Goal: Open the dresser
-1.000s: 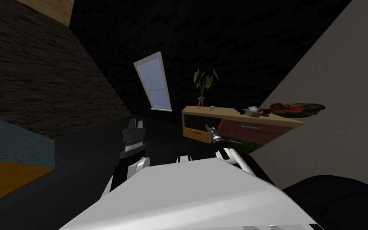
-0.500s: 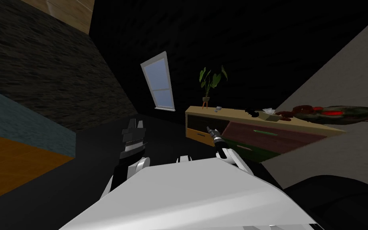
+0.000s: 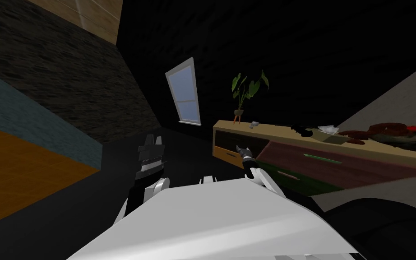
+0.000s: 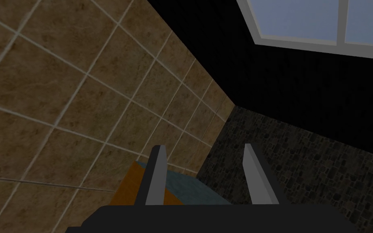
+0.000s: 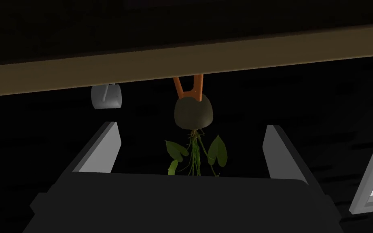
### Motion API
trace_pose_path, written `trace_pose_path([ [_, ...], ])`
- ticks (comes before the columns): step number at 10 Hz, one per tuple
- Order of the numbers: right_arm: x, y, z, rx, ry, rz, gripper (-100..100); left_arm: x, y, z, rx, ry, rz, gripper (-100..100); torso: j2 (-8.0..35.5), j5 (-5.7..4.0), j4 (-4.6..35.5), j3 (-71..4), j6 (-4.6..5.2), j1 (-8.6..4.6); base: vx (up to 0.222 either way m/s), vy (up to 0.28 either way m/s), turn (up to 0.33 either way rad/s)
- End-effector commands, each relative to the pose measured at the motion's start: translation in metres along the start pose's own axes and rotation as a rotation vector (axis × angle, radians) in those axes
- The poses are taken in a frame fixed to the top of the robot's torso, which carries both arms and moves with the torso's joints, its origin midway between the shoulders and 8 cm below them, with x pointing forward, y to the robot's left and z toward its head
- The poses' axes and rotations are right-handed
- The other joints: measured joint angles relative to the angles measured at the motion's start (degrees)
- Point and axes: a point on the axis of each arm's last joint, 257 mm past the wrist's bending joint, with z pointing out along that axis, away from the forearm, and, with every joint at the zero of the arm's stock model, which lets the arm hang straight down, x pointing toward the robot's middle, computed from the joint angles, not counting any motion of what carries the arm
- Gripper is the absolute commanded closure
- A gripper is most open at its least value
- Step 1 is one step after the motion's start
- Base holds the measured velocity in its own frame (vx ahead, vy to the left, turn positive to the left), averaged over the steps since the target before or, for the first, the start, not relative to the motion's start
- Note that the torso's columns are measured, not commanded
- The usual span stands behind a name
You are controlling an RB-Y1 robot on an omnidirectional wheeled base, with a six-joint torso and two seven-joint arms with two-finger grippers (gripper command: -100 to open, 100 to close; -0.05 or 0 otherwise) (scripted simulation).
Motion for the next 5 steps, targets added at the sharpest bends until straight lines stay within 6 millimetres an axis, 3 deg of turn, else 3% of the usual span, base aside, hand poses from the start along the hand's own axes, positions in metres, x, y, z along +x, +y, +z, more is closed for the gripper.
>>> trace_pose_path([
  [1,0.011,-0.021,0.0,0.074,0.021,-0.102,-100,0.0,0.0,0.0,0.0,0.0,0.0,0,-0.09,0.01,-0.02,-0.05,-0.04,0.09,0.077,0.017,0.099],
  [2,0.01,-0.022,0.0,0.075,0.017,-0.115,-100,0.0,0.0,0.0,0.0,0.0,0.0,0,-0.07,0.02,-0.03,-0.05,0.02,0.04,0.039,0.0,-0.028],
  [3,0.022,-0.039,0.0,0.132,0.043,-0.176,-100,0.0,0.0,0.0,0.0,0.0,0.0,0,0.06,-0.01,0.01,0.03,0.01,-0.03,0.053,0.002,0.247],
  [5,0.019,-0.04,0.0,0.135,0.033,-0.205,-100,0.0,0.0,0.0,0.0,0.0,0.0,0,-0.01,0.0,0.0,-0.01,0.02,-0.01,0.043,-0.004,0.032],
])
